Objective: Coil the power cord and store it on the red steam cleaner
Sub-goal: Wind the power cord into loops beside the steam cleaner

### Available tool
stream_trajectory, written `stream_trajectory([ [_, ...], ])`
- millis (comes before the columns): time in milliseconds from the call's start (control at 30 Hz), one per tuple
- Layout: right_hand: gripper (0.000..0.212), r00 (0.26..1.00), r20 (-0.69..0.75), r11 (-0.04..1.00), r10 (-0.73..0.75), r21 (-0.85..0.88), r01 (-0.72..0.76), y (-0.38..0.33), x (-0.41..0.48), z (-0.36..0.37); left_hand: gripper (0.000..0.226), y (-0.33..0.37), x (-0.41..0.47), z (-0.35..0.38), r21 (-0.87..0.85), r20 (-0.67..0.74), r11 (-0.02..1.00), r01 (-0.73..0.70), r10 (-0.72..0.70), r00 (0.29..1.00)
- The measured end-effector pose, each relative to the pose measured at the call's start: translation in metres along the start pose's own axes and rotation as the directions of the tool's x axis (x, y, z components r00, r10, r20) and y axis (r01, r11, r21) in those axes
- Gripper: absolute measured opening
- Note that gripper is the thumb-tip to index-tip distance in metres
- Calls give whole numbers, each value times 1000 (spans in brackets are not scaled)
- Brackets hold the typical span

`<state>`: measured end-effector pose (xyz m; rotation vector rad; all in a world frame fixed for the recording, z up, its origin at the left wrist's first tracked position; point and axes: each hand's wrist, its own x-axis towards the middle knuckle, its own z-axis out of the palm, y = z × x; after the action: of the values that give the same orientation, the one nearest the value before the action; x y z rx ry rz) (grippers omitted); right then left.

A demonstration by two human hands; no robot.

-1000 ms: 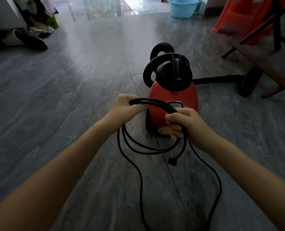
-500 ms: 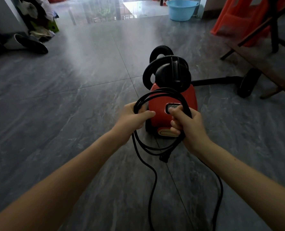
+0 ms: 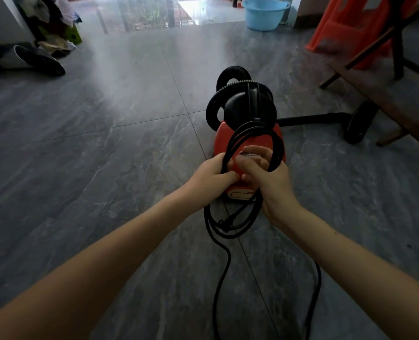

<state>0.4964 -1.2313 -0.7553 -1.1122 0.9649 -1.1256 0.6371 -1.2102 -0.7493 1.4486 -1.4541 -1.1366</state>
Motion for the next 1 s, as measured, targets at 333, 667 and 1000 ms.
stream_trajectory([
  [333, 30, 994, 100, 997, -45, -65, 52, 1, -4, 0, 12, -4, 6, -7, 52, 116, 992, 112, -117, 986],
  [667, 22, 994, 103, 999, 39, -3, -39, 3, -4, 4, 27, 8, 0, 4, 130, 261, 984, 122, -153, 953],
  [1000, 22, 993, -115, 999, 30, 27, -27, -2, -7, 10, 28, -9, -10, -11, -163, 311, 966, 202, -144, 940],
])
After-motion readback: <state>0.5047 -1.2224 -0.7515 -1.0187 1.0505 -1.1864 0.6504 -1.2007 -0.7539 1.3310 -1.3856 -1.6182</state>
